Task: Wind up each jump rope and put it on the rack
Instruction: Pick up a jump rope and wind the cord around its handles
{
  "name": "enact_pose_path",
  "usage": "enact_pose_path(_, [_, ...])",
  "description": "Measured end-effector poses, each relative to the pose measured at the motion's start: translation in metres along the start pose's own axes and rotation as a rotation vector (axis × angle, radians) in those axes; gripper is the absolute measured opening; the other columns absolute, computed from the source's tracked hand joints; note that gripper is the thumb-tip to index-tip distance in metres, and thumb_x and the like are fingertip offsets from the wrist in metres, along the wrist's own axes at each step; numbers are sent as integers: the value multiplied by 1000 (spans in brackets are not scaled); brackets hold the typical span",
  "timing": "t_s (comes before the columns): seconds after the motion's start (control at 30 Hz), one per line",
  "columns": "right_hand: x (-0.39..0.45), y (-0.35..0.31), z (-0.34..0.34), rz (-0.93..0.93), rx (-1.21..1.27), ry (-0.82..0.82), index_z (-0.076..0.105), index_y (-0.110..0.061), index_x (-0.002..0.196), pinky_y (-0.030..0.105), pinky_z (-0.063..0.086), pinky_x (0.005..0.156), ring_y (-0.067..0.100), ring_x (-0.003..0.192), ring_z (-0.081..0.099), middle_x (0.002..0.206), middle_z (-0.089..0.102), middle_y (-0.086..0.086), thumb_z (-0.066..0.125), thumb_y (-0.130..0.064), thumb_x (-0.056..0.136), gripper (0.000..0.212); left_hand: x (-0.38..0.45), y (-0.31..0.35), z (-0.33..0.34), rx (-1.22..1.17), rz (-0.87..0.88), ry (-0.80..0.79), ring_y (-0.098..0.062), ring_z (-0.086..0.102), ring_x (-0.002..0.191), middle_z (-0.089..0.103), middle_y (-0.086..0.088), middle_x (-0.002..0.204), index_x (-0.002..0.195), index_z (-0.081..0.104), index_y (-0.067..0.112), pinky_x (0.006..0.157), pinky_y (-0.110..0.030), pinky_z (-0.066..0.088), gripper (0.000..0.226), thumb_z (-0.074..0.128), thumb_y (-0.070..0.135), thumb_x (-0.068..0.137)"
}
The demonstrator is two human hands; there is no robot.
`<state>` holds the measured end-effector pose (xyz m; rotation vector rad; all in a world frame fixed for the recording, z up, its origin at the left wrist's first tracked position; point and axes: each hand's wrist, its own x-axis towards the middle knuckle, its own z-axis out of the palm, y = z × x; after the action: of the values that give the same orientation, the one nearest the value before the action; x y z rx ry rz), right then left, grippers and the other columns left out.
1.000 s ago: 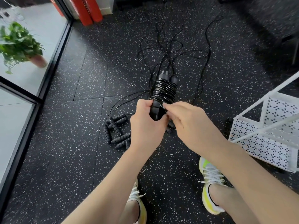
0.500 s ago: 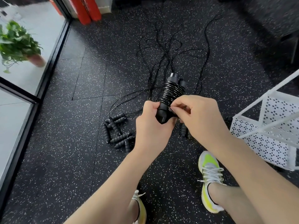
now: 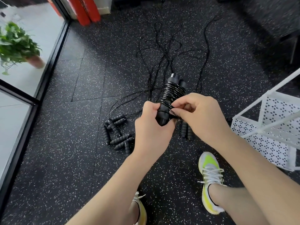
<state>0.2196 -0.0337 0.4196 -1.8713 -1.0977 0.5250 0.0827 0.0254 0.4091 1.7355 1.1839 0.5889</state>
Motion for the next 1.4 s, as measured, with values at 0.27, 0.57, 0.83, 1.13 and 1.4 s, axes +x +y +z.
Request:
enact_pose_path(0.27, [-1,2,2,15,-63,-51,69,-27,85,13,45,63,2,65,54,77,63,-10,80,-22,80,14,5,-5,-2,-15,3,-122,0,56,64,63,9,83,99,44,31,54,-12,40,37,77,21,87])
enact_pose_path(0.57, [0,-5,-1,29,-270,15,61,-25,87,22,46,66,4,76,55,84,56,-12,71,-24,84,11,7,-9,-1,-75,13,-202,-3,60,63,64,1,91,109,43,27,55,-25,51,36,71,12,91])
enact_pose_path(0.83, [-1,-1,1,8,-234,16,61,-27,84,14,45,63,1,72,56,79,57,-14,73,-22,82,14,7,-9,-8,-681,-177,-434,-28,67,98,59,-18,120,119,43,12,89,-50,59,40,61,8,84])
enact_pose_path(1.13, [-3,-5,-9,-30,-118,9,65,-27,88,10,46,67,1,75,60,79,60,-13,76,-22,82,14,11,-9,-4,-633,-138,-332,-34,69,98,59,-29,122,120,45,10,88,-57,59,38,65,21,89])
enact_pose_path(1.4, [-9,-7,-2,-94,-154,46,62,-27,91,11,45,67,2,78,57,79,56,-15,76,-24,83,16,10,0,-5,-765,-208,-247,-31,69,87,66,-19,101,111,51,7,82,-61,60,22,65,-1,96])
